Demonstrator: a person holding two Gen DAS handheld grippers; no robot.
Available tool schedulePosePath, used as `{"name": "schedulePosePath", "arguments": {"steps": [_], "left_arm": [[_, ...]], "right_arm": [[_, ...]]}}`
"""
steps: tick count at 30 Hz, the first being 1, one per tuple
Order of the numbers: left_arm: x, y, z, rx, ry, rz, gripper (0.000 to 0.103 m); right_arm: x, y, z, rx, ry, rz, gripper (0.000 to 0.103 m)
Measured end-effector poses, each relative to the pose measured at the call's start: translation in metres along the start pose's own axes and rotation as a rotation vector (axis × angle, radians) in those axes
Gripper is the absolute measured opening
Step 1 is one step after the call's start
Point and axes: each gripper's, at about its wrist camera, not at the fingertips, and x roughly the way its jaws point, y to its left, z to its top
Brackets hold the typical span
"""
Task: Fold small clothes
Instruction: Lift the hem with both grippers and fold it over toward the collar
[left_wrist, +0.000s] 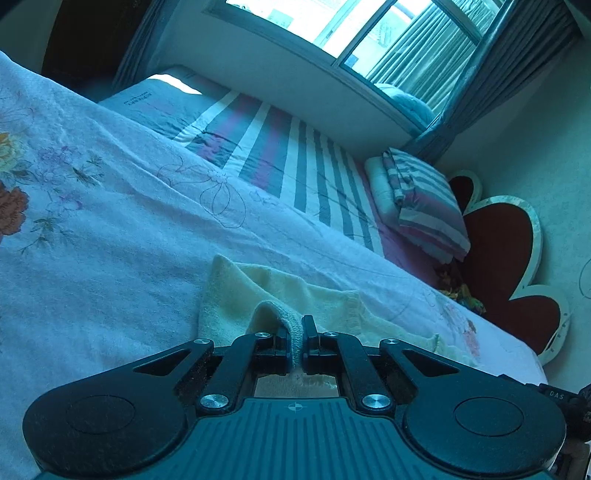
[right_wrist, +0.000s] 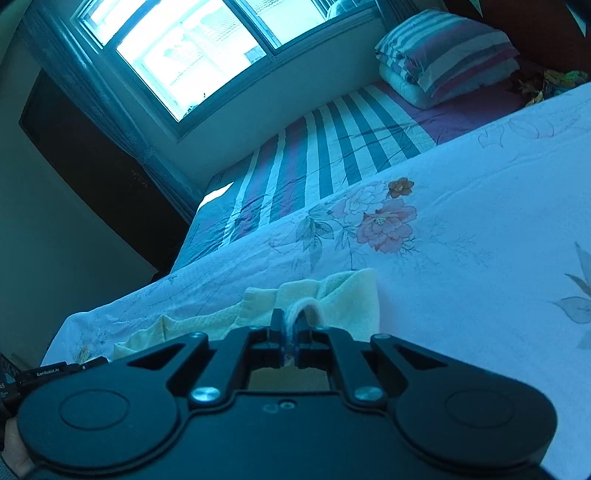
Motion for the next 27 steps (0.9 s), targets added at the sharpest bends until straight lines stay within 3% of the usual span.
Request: {"name": "schedulePosePath", "arguments": {"steps": [2, 3, 5, 6, 7, 8, 10, 13, 16, 21, 23, 25, 27], "left_arm": [[0.008, -0.002, 0.006, 0.029, 0.003, 0.036, 0.005], [0.007, -0.002, 0.01, 0.032, -0.008, 0.028, 0.01], [-0.006, 0.0, 0.016, 0.045, -0.082, 0.02, 0.044], [-0.012, -0.001, 0.018, 0.063, -0.121, 0.059, 0.079], [-0.018, -0.002, 0.02, 0.089, -0.156, 0.085, 0.087], [-0.022, 0.0, 0.024, 0.118, -0.171, 0.067, 0.086], [-0.02, -0.002, 0.029, 0.166, -0.141, 0.042, 0.079], [-0.002, -0.017, 0.033, 0.32, -0.061, 0.072, 0.066], [0.013, -0.029, 0.032, 0.39, 0.009, 0.064, 0.056], [0.025, -0.034, 0.029, 0.419, 0.043, 0.091, 0.055], [0.029, -0.034, 0.026, 0.409, 0.045, 0.08, 0.035], [0.03, -0.031, 0.025, 0.382, 0.025, 0.076, 0.006], [0.026, -0.029, 0.026, 0.349, -0.011, 0.056, 0.003]], "right_arm": [[0.011, -0.013, 0.007, 0.03, 0.002, 0.049, 0.008], [0.01, -0.018, 0.011, 0.041, -0.031, 0.043, 0.013], [-0.002, -0.026, 0.017, 0.05, -0.11, 0.04, 0.031], [-0.009, -0.029, 0.02, 0.046, -0.132, 0.041, 0.035], [-0.014, -0.031, 0.021, 0.036, -0.142, 0.046, 0.037], [-0.017, -0.031, 0.022, 0.02, -0.14, 0.06, 0.036], [-0.014, -0.026, 0.025, -0.03, -0.116, 0.065, 0.035], [0.0, -0.017, 0.024, -0.097, -0.075, 0.045, 0.035], [0.02, -0.008, 0.025, -0.15, -0.029, 0.028, 0.033], [0.043, 0.0, 0.018, -0.251, 0.046, -0.035, 0.025], [0.044, 0.004, 0.014, -0.297, 0.048, -0.048, 0.005], [0.044, 0.007, 0.013, -0.321, 0.037, -0.053, 0.005], [0.042, 0.011, 0.013, -0.338, 0.016, -0.07, 0.005]]}}
